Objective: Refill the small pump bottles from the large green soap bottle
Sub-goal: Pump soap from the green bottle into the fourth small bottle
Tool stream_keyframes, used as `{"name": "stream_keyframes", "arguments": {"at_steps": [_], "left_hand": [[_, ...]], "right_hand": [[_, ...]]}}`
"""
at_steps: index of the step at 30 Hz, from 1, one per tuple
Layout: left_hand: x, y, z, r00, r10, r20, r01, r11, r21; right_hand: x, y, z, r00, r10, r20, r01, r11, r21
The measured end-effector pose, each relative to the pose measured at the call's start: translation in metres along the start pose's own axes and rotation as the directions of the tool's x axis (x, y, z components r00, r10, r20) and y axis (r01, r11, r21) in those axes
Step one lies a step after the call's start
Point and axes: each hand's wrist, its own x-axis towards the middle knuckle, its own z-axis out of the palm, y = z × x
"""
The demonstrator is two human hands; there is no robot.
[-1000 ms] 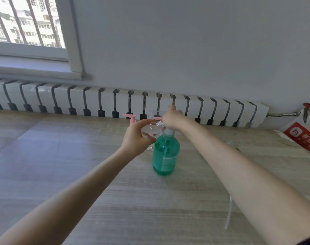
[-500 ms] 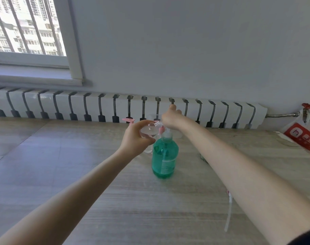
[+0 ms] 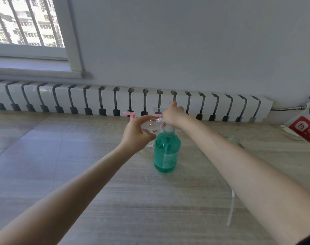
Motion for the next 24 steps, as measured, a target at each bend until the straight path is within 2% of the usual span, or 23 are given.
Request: {"name": "stream_keyframes", "arguments": {"at_steps": [16, 24], "left_hand": [[-0.002, 0.004, -0.001, 0.999, -0.003, 0.032, 0.003, 1.0, 0.003], [-0.001, 0.007, -0.003, 0.999, -0.041, 0.034, 0.044, 0.995, -0.087]], "right_hand": [[-0.008, -0.003, -0.003, 1.0, 0.013, 0.001, -0.013, 0.997, -0.072], [-0.008, -0.008, -0.015, 0.997, -0.025, -0.068, 0.023, 0.999, -0.042]]}}
